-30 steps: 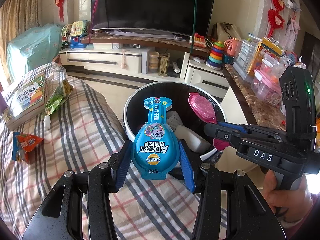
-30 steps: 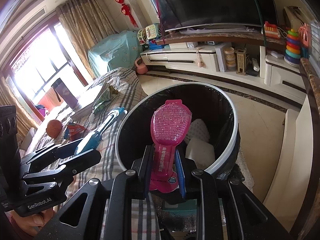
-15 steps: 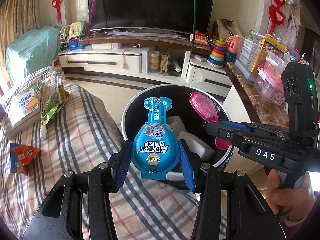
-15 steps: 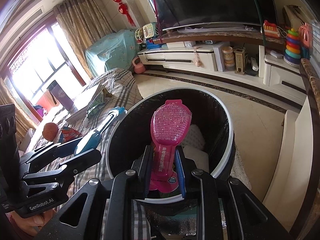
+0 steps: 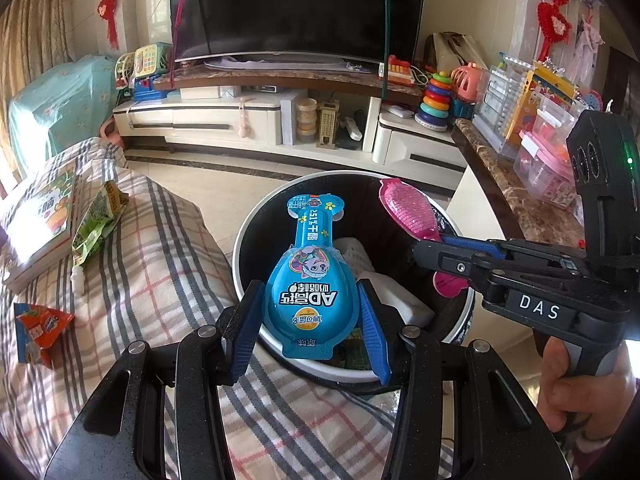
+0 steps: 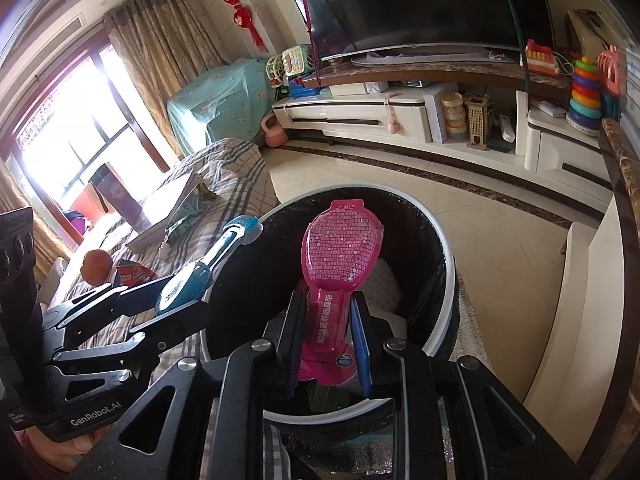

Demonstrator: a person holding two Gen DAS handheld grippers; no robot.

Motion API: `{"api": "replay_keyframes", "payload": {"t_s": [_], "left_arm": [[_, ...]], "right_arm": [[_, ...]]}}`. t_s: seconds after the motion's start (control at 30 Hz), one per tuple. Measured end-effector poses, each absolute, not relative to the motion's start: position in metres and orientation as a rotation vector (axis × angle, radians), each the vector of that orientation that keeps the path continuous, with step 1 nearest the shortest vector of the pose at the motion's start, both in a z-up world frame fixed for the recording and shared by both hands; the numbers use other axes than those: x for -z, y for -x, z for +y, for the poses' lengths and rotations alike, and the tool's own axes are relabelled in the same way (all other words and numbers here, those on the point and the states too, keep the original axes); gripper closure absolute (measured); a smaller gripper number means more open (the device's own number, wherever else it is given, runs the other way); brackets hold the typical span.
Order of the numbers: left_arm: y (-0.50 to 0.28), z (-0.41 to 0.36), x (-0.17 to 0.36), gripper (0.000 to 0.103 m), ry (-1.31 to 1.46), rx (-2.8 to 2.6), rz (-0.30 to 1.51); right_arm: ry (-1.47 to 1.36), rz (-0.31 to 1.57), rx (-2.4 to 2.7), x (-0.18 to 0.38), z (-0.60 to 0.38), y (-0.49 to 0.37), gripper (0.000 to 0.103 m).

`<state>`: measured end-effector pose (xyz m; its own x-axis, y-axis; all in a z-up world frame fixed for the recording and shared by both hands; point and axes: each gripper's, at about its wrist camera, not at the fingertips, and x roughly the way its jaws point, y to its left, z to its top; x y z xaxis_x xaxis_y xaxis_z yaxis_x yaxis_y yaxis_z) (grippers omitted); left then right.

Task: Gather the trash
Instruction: 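Carry the blue bottle and pink hairbrush over the black bin, then open both grippers to drop the bottle and hairbrush into the bin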

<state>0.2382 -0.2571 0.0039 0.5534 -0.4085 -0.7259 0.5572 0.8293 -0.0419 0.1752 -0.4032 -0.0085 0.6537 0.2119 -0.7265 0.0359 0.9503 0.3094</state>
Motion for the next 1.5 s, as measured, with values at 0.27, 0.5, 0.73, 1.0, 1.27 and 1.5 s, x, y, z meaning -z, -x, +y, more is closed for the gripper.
{"api": "replay_keyframes", "payload": {"t_s": [0.27,0.5,0.73,1.0,1.27,1.5], "left_arm": [[-0.245,-0.262,-0.003,0.057,-0.217,0.568,0.803],[-0.252,-0.266,-0.001,0.057,-0.229,0.566,0.805],[-0.258,-0.268,0.002,0.057,-0.237,0.563,0.814],[-0.264,-0.271,0.004,0.057,-0.241,0.563,0.829],[-0.264,-0.272,0.006,0.057,-0.250,0.567,0.834],[-0.267,-0.271,0.006,0.057,-0.242,0.568,0.840]], "right_arm": [[-0.316,0.864,-0.100,0.008,-0.411,-0.183,0.081],[-0.314,0.877,-0.098,0.010,-0.412,-0.189,0.081],[-0.310,0.890,-0.096,0.011,-0.412,-0.195,0.081],[-0.308,0.905,-0.095,0.014,-0.412,-0.200,0.081],[-0.315,0.913,-0.091,0.015,-0.414,-0.202,0.081],[-0.311,0.915,-0.086,0.014,-0.416,-0.203,0.081]]}}
